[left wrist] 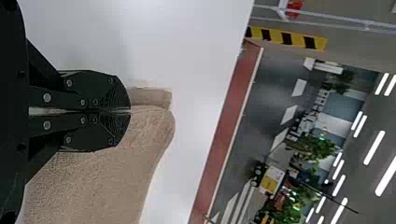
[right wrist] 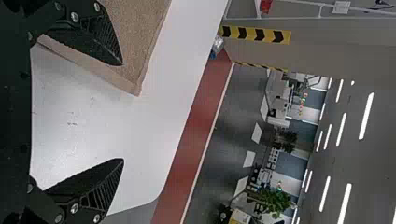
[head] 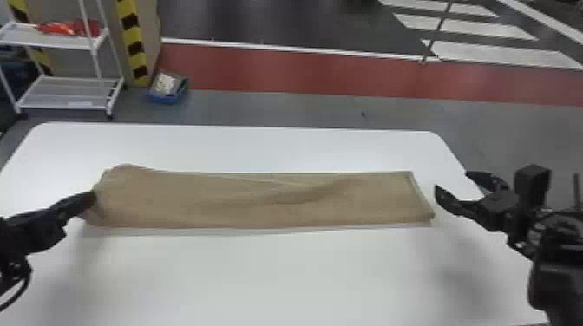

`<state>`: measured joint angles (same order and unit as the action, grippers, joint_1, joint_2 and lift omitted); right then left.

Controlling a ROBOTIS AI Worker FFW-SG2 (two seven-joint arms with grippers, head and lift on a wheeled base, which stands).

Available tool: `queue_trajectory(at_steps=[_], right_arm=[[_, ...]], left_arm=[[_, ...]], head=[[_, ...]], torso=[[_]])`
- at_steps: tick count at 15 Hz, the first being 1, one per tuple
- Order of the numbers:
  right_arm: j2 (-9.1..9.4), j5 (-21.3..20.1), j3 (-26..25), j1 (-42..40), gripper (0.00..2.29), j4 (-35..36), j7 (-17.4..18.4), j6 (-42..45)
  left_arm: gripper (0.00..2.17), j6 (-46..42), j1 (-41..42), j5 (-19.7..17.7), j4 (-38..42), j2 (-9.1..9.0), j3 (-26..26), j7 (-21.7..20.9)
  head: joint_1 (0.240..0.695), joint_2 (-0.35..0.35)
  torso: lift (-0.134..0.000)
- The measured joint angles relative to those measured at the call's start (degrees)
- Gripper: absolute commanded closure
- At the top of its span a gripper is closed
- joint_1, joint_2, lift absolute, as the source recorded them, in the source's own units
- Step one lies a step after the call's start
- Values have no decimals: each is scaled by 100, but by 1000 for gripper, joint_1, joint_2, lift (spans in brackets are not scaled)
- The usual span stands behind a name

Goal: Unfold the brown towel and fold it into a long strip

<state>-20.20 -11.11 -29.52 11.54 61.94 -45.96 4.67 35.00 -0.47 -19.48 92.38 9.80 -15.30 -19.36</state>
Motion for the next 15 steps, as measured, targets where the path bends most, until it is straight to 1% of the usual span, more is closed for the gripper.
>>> queue_trajectory(at_steps=[2, 3, 5, 6, 8, 9, 11, 12, 13, 14, 15], right_arm=[[16, 204, -6, -279, 130, 278, -108, -60], [59, 234, 26, -364, 130, 372, -113, -51], [277, 249, 121, -524, 130, 730, -123, -93], [405, 249, 160, -595, 130, 925, -159, -144], [603, 249, 265, -673, 127, 1240, -193, -297], [690, 249, 376, -688, 127, 1373, -194, -380], [768, 247, 620, -672, 127, 1475, -183, -519], [781, 243, 721, -643, 127, 1485, -181, -619], [797, 242, 772, -628, 130, 1487, -181, -698], [834, 238, 803, -621, 130, 1489, -184, -751], [869, 233, 831, -620, 130, 1491, -185, -771]], left_arm=[[1099, -654, 19, -21, -42, -25, 27, 27], [1099, -878, 21, -31, -53, -29, 35, 36], [1085, -1093, 25, -36, -57, -25, 43, 41], [981, -1054, 38, -20, -51, -15, 40, 39], [981, -942, 143, 14, -6, 2, 34, 26], [981, -829, 257, 31, 97, 9, 19, 49], [977, -505, 536, 87, 465, 14, -55, 124], [930, -319, 663, 130, 679, 14, -93, 136], [805, -182, 728, 177, 821, 14, -112, 141], [792, -58, 766, 218, 955, 16, -140, 129], [606, 9, 790, 225, 1044, 19, -196, 110]], head=[[695, -168], [695, -163], [695, -130], [695, -117], [695, -96], [695, -72], [695, -44], [695, -35], [695, -30], [695, -20], [695, -15]], torso=[[-113], [-113], [-113], [-113], [-113], [-113], [-113], [-113], [-113], [-113], [-113]])
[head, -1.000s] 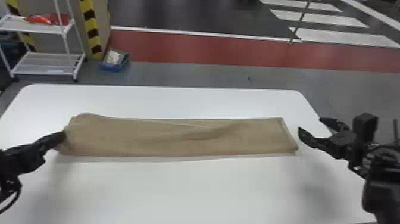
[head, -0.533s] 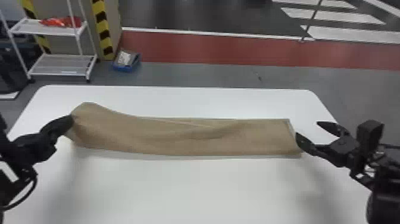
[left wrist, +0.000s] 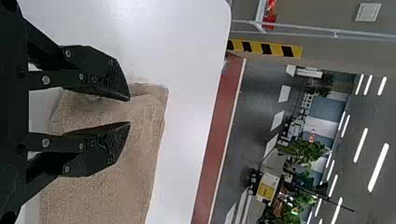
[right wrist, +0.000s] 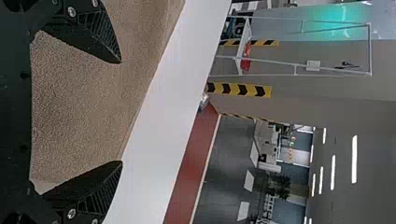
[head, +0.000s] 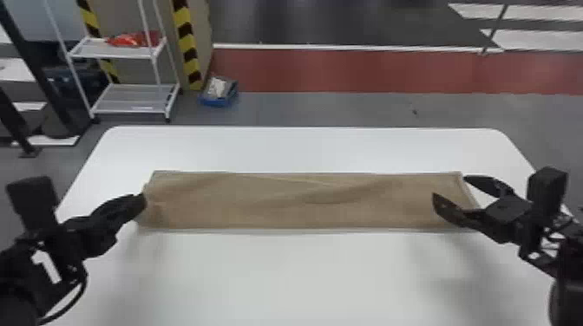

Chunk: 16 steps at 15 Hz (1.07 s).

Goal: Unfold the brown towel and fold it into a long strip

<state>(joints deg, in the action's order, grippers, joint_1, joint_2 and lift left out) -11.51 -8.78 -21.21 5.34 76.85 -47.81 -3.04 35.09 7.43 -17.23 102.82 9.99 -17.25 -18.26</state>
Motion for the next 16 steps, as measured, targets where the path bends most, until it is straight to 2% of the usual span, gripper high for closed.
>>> queue_trajectory(at_steps=[2, 4, 8, 13, 16], right_arm=[[35, -2, 84, -36, 130, 12, -6, -8], [54, -6, 137, -97, 130, 61, -16, -26], [127, 15, 308, -151, 147, 201, -88, -263], [476, -16, 920, -124, 147, 242, 1, -308], [525, -66, 1176, -64, 147, 243, 46, -307]], left_arm=[[296, -44, 6, -13, 39, 3, -72, 9], [286, -242, -47, 11, -72, 4, -83, 17], [289, -1454, -335, 7, -685, 0, 22, -35], [333, -1535, -975, 109, -1590, 137, 494, -360], [333, -1586, -1246, 210, -1924, 193, 657, -467]], head=[[695, 1], [695, 14], [695, 45], [695, 83], [695, 104]], torso=[[-113], [-113], [-113], [-113], [-113]])
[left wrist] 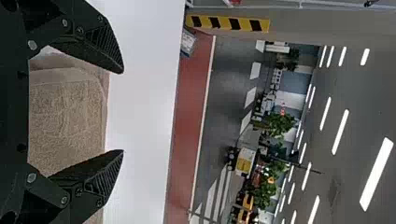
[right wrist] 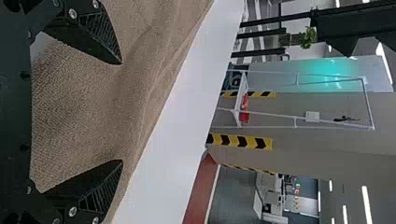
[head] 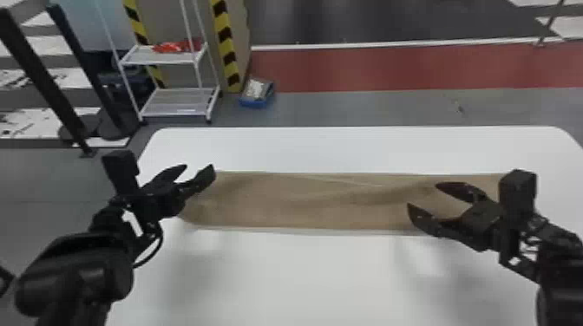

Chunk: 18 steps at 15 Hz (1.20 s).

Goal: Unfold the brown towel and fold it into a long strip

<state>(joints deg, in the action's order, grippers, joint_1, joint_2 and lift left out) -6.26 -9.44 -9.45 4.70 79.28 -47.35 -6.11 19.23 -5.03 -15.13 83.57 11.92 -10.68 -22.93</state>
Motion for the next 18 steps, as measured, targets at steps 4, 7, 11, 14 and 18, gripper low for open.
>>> queue_trajectory(at_steps=[4, 7, 11, 14, 18], right_arm=[[55, 27, 97, 13, 151, -31, 39, 22], [102, 82, 100, 48, 154, -182, 99, 109], [104, 121, 71, 65, 154, -365, 109, 314], [92, 422, -5, 157, 154, -538, 113, 434], [51, 503, -54, 327, 154, -952, 113, 709]], left_arm=[[333, -192, -90, 61, -37, 40, 425, -110], [333, -308, -266, 270, -207, 42, 1011, -269], [333, -420, -487, 564, -500, -22, 1647, -260], [333, -541, -596, 931, -713, -124, 1945, 122], [441, -833, -857, 1078, -1215, -183, 2183, 307]], head=[[695, 78], [695, 41], [695, -19], [695, -38], [695, -52]], torso=[[-113], [-113], [-113], [-113], [-113]])
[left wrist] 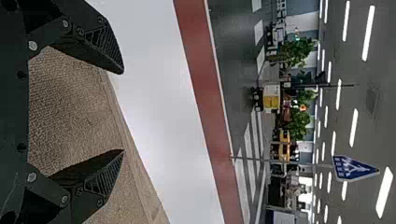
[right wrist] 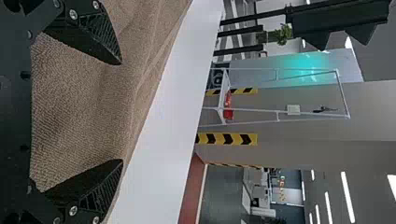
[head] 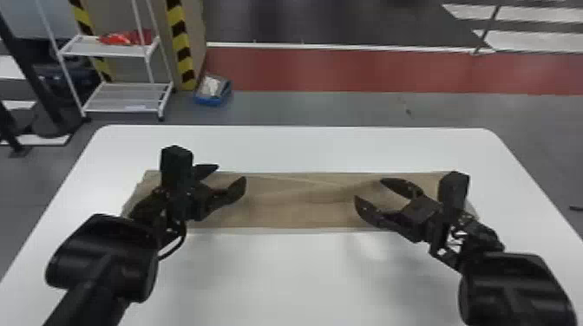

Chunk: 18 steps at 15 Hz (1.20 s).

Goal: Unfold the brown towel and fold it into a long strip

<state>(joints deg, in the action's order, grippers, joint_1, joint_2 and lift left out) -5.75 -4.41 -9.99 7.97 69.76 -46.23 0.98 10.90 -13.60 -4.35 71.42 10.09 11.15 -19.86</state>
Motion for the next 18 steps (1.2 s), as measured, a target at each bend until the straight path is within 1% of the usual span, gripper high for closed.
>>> queue_trajectory(at_steps=[1, 6, 10, 12, 13, 17, 18], right_arm=[[-4, -2, -2, 42, 154, -121, 0, 94], [-36, -5, -3, 123, 154, -329, 0, 239], [-66, -6, -3, 190, 157, -451, -5, 269], [-67, -7, -3, 207, 157, -488, -4, 289], [-67, -7, -3, 212, 157, -494, -5, 292], [-67, -7, 4, 228, 157, -498, -6, 292], [-68, -7, 5, 229, 157, -499, -6, 285]], left_arm=[[549, -16, -57, 17, -95, -22, 32, 15], [549, 6, -264, 123, -332, -104, 120, 81], [552, 151, -348, 373, -436, -112, 156, 81], [552, 236, -354, 432, -459, -103, 167, 55], [724, 295, -358, 448, -461, -99, 168, 37], [765, 470, -363, 398, -439, -79, 152, 16], [947, 481, -363, 391, -432, -74, 148, 16]], head=[[695, -55], [695, -64], [695, -64], [695, -63], [695, -62], [695, -58], [695, -57]], torso=[[-113], [-113], [-113], [-113], [-113], [-113], [-113]])
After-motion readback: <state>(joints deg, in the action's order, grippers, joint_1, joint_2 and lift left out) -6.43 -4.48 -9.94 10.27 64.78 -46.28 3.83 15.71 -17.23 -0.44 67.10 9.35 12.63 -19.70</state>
